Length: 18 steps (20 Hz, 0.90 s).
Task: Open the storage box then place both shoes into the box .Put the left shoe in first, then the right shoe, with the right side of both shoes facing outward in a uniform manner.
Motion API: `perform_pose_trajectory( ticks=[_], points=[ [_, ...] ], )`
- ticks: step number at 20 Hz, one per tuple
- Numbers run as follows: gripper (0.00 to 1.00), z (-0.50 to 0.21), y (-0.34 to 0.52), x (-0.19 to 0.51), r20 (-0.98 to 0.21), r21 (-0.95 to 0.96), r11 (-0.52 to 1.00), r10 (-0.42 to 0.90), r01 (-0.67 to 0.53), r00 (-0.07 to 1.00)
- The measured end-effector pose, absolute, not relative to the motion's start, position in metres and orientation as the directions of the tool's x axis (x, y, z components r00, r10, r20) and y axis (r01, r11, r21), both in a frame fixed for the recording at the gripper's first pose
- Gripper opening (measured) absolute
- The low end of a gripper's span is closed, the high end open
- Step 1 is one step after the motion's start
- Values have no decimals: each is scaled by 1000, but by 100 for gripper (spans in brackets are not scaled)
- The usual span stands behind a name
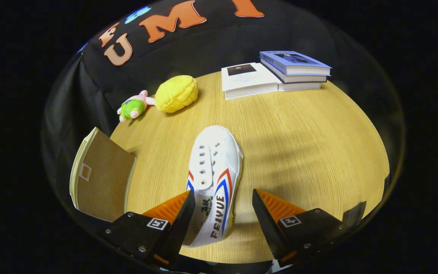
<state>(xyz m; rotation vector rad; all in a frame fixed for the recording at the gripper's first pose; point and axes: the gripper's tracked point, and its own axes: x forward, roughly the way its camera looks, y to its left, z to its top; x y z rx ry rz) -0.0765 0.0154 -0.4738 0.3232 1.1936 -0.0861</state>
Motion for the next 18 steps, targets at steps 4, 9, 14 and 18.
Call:
perform_pose_trajectory(
  ticks=[4,9,14,18],
  points=[
    [81,-488,18,-75,-927,219,938,114,267,357],
    [63,-499,25,-72,-928,240,930,135,280,349],
    [31,-495,24,-69,-922,247,922,129,298,365],
    [13,-485,31,-65,-908,276,910,141,309,396]
  ],
)
